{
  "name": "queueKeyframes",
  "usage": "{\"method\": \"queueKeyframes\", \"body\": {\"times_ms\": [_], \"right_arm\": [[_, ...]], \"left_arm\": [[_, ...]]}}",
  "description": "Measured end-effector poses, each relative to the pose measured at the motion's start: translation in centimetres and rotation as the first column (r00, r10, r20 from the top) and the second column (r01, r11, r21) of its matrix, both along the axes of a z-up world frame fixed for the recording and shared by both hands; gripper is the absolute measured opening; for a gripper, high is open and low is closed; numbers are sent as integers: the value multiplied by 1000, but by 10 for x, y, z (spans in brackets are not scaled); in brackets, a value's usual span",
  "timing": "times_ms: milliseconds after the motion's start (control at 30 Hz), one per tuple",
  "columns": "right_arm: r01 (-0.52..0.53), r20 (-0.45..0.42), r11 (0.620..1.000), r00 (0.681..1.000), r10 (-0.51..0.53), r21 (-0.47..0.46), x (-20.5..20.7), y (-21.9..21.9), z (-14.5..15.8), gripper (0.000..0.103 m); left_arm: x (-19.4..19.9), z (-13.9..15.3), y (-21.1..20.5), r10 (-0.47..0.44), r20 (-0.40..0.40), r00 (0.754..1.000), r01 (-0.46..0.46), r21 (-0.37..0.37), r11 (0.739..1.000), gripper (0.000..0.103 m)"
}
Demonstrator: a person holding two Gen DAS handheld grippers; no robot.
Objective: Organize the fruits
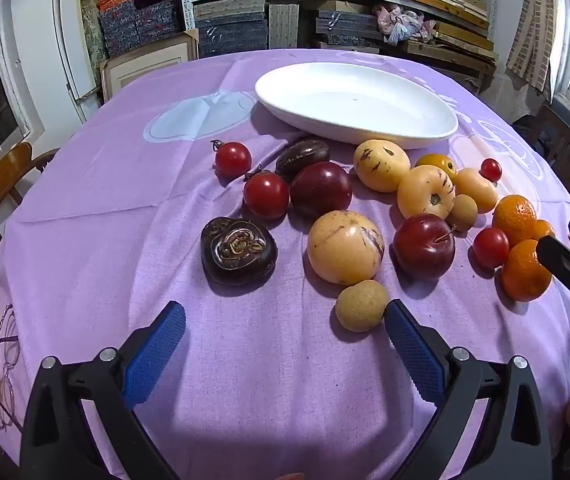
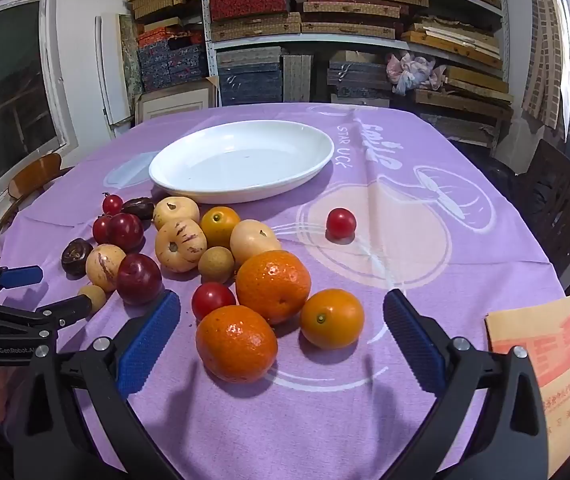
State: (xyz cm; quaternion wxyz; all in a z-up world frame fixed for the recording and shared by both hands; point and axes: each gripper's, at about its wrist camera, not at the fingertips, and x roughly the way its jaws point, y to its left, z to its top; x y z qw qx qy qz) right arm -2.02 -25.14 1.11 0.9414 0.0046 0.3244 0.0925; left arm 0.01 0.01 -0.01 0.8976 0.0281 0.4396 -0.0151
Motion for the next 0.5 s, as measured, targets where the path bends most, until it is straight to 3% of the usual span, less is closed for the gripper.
{"method": "queueKeyframes", "body": {"times_ms": [500], "right_arm": [[0,-11,1000,1000,1,7,2,-1,0,99]], "left_arm": [[5,-1,1,-34,-1,999,34,-13,999,100]]}}
